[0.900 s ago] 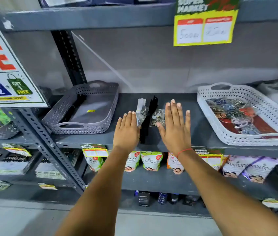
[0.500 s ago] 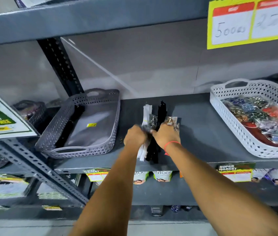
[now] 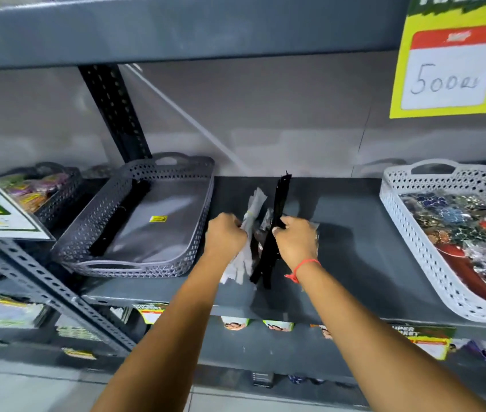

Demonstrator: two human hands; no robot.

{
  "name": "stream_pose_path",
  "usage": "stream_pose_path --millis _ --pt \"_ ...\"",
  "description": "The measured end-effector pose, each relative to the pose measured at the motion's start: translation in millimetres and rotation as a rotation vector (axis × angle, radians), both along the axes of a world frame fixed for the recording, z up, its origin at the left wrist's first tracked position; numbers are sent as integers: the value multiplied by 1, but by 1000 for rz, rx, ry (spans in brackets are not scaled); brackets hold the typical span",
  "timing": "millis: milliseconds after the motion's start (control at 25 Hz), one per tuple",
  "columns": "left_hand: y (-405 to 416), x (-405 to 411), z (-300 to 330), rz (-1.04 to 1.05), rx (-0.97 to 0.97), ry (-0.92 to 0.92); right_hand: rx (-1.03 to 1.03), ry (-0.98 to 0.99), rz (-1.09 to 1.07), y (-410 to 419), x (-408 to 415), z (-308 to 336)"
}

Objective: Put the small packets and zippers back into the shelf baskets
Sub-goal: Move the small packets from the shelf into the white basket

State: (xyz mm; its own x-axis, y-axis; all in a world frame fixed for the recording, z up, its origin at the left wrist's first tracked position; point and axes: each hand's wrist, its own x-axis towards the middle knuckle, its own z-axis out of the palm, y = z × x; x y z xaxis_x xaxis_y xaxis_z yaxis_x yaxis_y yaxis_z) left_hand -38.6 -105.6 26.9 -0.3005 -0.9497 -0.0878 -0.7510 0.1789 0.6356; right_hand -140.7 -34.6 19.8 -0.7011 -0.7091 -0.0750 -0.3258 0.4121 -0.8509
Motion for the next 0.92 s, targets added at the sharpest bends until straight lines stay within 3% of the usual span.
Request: stream_pose_path --millis 240,520,680,800,920 --pt "1 24 18 64 -248 -154 -104 56 208 -32 32 14" --pt "11 14 2 -58 -233 -493 234 325 402 -41 44 -14" --pt "14 -2 4 -98 -325 -430 136 294 344 -35 -4 -3" --pt "23 -29 0 -133 -125 -350 347 402 225 -28 -68 -1" --pt "27 -49 -16 -93 98 -336 606 299 293 -27 -99 -10"
